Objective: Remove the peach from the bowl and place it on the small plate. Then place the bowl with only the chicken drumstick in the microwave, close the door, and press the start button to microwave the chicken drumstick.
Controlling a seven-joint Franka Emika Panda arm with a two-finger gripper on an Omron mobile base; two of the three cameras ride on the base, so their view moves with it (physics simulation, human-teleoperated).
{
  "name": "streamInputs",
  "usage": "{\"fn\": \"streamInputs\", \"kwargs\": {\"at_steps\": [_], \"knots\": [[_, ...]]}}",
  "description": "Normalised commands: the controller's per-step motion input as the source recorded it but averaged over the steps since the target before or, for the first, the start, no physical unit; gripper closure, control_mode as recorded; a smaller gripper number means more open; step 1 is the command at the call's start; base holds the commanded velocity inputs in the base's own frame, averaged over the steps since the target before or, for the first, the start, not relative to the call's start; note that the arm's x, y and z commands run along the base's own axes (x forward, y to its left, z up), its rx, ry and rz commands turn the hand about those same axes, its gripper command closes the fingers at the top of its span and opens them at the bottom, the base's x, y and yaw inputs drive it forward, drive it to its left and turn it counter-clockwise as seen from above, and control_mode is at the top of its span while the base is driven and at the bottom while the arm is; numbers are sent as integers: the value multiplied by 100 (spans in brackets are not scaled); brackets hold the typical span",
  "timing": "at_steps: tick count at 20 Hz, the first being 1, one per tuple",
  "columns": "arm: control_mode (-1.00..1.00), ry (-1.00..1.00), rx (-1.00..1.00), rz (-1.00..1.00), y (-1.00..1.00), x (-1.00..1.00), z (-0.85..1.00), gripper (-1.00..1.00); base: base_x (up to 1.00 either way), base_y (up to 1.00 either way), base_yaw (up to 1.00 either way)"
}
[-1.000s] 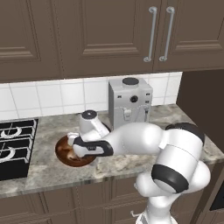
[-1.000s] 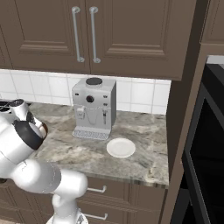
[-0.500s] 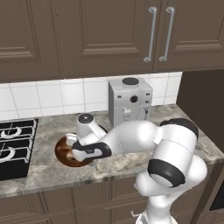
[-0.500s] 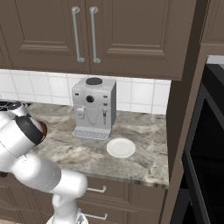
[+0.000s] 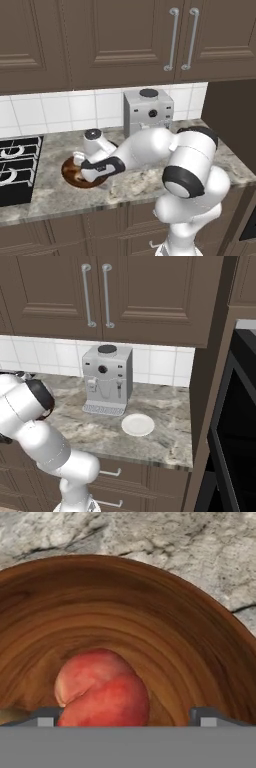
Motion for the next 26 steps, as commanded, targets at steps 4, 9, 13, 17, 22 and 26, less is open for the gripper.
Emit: {"fn": "streamInputs", "kwargs": {"at_steps": [4,9,13,17,22,26], "knots": [[-100,0,6,0,-4,0,-3,-100,0,0,0],[-100,0,0,-1,15,3,-35,-100,0,0,0],[-100,1,0,0,24,1,-55,100,0,0,0],[-100,4,-2,0,26,-2,-47,100,0,0,0],[-100,-8,-2,-1,-6,-29,9,100,0,0,0],[-100,-30,0,-12,-52,-56,84,100,0,0,0]]}}
